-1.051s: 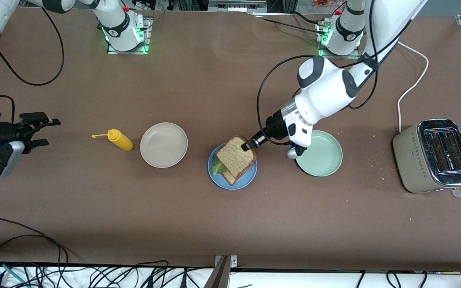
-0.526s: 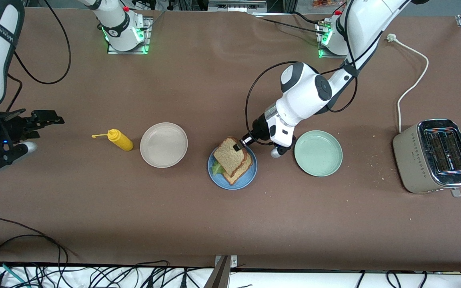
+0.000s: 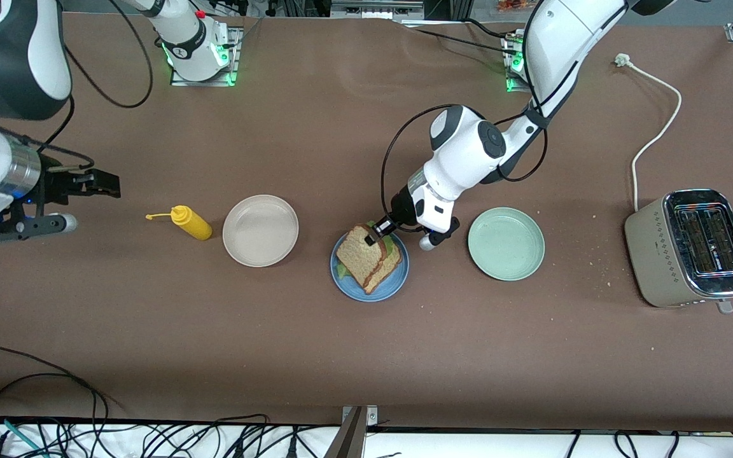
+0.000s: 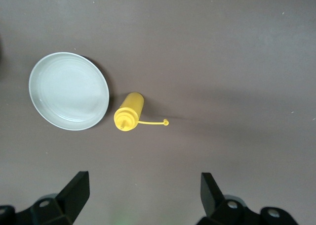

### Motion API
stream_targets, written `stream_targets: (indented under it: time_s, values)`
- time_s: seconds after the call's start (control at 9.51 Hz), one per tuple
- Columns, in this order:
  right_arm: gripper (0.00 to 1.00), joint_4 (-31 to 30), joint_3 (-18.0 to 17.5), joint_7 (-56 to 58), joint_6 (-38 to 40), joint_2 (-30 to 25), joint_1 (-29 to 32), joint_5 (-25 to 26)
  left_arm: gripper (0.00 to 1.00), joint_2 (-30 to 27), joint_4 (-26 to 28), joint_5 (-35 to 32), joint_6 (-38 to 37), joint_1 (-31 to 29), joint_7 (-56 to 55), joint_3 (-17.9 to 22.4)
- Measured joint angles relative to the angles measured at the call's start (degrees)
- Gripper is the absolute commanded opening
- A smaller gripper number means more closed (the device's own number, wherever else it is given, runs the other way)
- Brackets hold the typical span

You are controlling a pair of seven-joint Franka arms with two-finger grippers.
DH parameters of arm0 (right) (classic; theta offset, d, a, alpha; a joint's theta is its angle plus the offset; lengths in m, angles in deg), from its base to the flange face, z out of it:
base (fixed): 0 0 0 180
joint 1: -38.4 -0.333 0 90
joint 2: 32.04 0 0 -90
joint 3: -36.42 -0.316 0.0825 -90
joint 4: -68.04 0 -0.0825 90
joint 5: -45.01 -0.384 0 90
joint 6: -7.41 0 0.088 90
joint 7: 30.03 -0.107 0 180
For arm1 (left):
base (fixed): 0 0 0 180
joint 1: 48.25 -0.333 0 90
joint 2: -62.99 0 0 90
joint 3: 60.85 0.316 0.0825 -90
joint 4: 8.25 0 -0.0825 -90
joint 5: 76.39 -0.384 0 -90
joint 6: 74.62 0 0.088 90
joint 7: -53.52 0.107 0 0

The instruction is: Make sandwich in blue plate with both arms

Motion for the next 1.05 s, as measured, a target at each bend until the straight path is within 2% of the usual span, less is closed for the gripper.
stream_targets:
  time_s: [0.21, 0.32, 0.53, 0.74, 1.05]
  values:
    - [1.0, -9.19, -6.81, -1.87, -4.76, -8.13, 7.2, 0.17, 0.0, 0.61, -0.46, 0.0, 0.12, 0.22, 0.0, 0.4]
    - [1.0, -11.05, -9.13, -1.86, -5.28, -11.15, 10.73, 0.18, 0.0, 0.74, -0.55, 0.0, 0.12, 0.25, 0.0, 0.41]
    - [1.0, -13.17, -10.55, -1.86, -5.83, -14.31, 13.92, 0.36, 0.16, 1.16, -0.58, 0.0, 0.12, 1.51, 0.0, 1.72]
    - [1.0, -14.89, -11.98, -1.86, -5.42, -15.68, 15.58, 1.41, 0.37, 1.85, -0.63, 0.0, 0.14, 2.7, 0.0, 2.9]
    - [1.0, -13.76, -13.51, -2.67, -0.22, -16.54, 15.69, 3.4, 0.71, 1.96, -0.71, 0.0, 0.16, 2.83, 0.06, 3.85]
